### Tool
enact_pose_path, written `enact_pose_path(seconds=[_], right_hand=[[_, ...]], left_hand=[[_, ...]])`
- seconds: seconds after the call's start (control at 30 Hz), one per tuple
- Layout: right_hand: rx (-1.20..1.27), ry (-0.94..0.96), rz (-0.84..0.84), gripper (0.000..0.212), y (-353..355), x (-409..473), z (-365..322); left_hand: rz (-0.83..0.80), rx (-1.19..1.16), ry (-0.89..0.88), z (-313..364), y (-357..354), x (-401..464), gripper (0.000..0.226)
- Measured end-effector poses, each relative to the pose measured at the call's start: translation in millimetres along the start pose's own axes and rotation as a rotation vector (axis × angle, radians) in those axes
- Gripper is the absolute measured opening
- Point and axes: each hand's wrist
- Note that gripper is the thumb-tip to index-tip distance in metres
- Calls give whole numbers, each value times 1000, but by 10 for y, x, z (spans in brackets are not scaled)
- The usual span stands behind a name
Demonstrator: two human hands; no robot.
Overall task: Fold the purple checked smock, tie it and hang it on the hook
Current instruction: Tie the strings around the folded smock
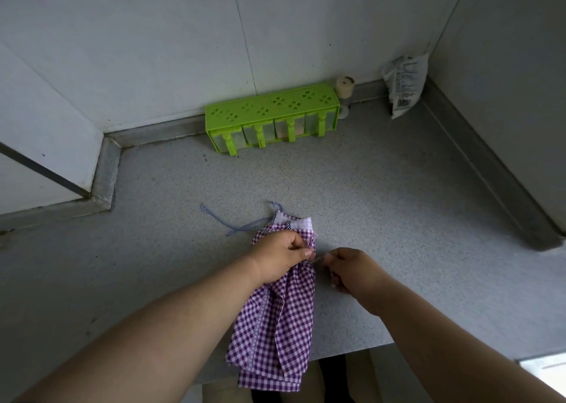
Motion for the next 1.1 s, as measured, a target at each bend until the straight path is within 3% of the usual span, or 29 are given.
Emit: enact_pose_path(seconds=[0.1,0.3,0.47,0.63,0.73,0.83,1.1], right_hand=[[226,-67,-38,25,-65,2,-10],[207,2,107,12,-266,24,-8],[354,0,233,4,-403,55,-22],[167,179,174,22,-444,26,76],[46,308,135,21,-410,19,139],[26,279,180,10,-422,85,118],[-154,308,177,11,-401,121,120]], left_hand=[[-27,-30,11,0,27,-4,4],[-17,-22,-21,-12,58,-25,13],[14,-19,-9,-30,35,-2,16],[23,22,6,0,48,9,20],[35,60,-1,5,36,6,21],[22,120,-25,-13,44,-10,22],[-39,131,-10,17,65,-14,28]])
Point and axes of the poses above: each hand's wrist, its own x-axis towards the middle knuckle, its own y-axis out of the back of the hand, z = x × y, and after that the axes turned 6 degrees about -y, right-handed
